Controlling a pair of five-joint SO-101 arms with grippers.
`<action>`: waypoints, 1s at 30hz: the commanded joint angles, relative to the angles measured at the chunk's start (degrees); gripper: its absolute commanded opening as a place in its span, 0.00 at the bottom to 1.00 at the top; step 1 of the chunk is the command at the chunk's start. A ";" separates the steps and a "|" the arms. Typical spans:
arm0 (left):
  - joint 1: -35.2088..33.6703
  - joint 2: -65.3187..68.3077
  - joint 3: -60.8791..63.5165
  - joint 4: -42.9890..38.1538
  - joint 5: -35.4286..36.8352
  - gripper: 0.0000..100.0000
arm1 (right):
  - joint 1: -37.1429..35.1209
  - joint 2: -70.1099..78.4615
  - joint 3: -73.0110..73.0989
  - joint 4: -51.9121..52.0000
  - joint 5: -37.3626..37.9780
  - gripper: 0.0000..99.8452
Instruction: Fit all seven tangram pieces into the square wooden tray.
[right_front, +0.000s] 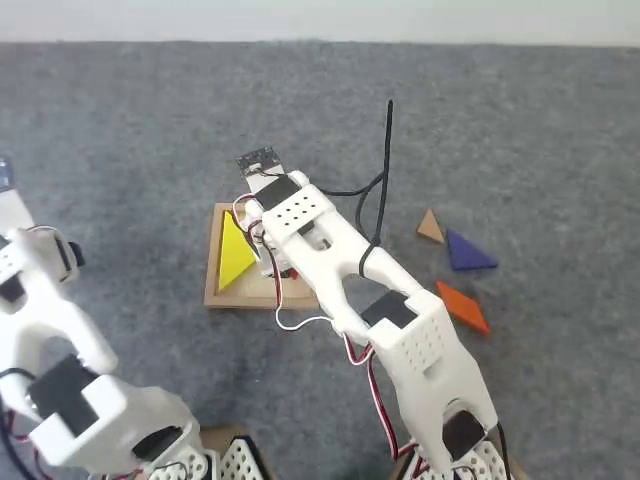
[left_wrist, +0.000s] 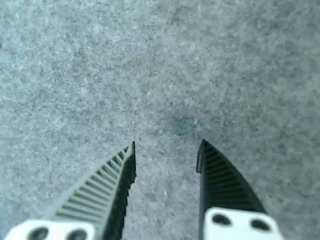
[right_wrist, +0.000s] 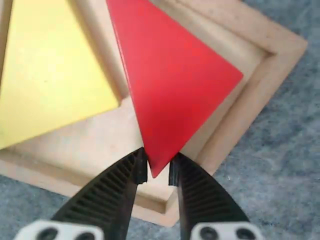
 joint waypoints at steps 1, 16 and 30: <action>-0.26 -2.20 -2.77 0.18 -1.49 0.20 | 0.04 -0.40 -3.60 -1.19 0.18 0.05; -0.35 -2.20 -2.86 0.18 -1.58 0.20 | 0.13 -0.40 -14.59 4.35 2.29 0.03; -0.26 -2.20 -2.77 0.18 -3.52 0.20 | 7.25 -0.31 -18.55 10.42 7.91 0.03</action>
